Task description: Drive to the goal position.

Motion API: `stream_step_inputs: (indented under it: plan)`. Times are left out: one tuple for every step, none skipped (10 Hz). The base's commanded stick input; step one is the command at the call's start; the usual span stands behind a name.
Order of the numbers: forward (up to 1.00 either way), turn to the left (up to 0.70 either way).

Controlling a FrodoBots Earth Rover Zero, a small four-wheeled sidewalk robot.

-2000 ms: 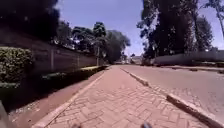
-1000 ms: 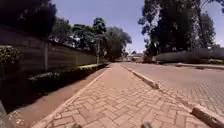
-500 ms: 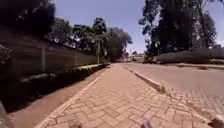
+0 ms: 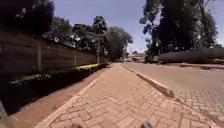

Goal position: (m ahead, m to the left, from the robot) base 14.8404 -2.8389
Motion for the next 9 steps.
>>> stream_step_inputs:
  plan:
    - [0.70, 0.00]
    - [0.70, 0.00]
    - [0.70, 0.00]
    - [0.70, 0.00]
    - [0.70, 0.00]
    - [0.70, -0.05]
    - [0.70, -0.21]
    - [0.70, -0.33]
    - [0.70, -0.16]
